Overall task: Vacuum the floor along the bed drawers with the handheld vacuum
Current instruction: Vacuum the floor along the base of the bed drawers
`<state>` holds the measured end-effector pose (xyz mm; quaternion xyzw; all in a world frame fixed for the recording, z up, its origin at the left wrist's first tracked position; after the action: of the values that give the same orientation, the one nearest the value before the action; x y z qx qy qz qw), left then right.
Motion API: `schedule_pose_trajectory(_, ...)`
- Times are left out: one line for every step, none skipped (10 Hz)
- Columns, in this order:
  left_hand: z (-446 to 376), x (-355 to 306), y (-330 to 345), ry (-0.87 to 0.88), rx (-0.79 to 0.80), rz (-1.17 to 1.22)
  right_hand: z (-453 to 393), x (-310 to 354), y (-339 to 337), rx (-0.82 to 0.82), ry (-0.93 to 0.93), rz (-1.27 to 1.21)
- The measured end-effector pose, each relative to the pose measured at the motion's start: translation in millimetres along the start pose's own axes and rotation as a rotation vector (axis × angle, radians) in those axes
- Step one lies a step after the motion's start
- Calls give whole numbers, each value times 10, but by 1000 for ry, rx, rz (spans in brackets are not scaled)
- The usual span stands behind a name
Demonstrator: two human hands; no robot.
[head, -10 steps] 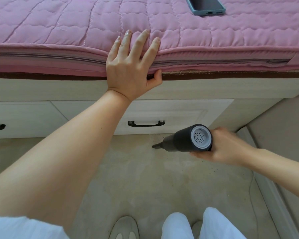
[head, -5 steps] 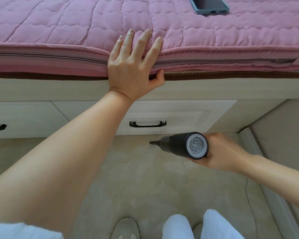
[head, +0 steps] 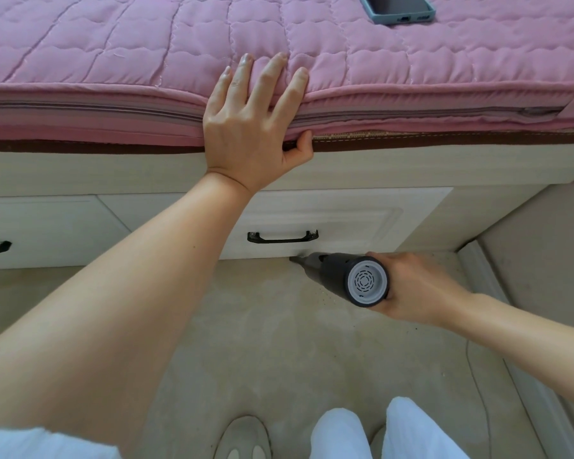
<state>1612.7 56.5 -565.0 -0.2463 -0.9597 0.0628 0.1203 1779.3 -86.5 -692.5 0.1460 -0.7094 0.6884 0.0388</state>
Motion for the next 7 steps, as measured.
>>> schedule_pose_trajectory(-2,5,-2,0,1,1,24,-80,-37,15,4,41)
schedule_pose_trajectory(-3,6,-7,3,-4,-1,62,-177,-114,0,21,61)
schedule_pose_trajectory(5,6,-2,3,-4,-3,110,-304,-147,-10,69,21)
schedule_pose_trajectory(7,0,8,7,0,-2,145,-411,-152,-13,118,2)
schedule_pose_trajectory(7,3,9,9,-1,-6,184,-488,-157,-26,157,-30)
schedule_pose_trajectory(12,5,5,8,-2,-3,227,-531,-175,-33,172,-82)
schedule_pose_trajectory(12,7,0,7,-3,-4,276,-543,-215,-28,163,-91)
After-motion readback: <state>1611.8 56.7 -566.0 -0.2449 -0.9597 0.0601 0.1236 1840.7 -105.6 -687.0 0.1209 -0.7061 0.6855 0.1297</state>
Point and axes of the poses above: each hand's wrist, its own z-axis away from the middle knuckle, its own y-axis out of the palm, x = y × z, the point moved 8 cm from there along -z, towards the middle knuckle, and after that the axes turned 12 degrees about -x, right-handed, at the moved point
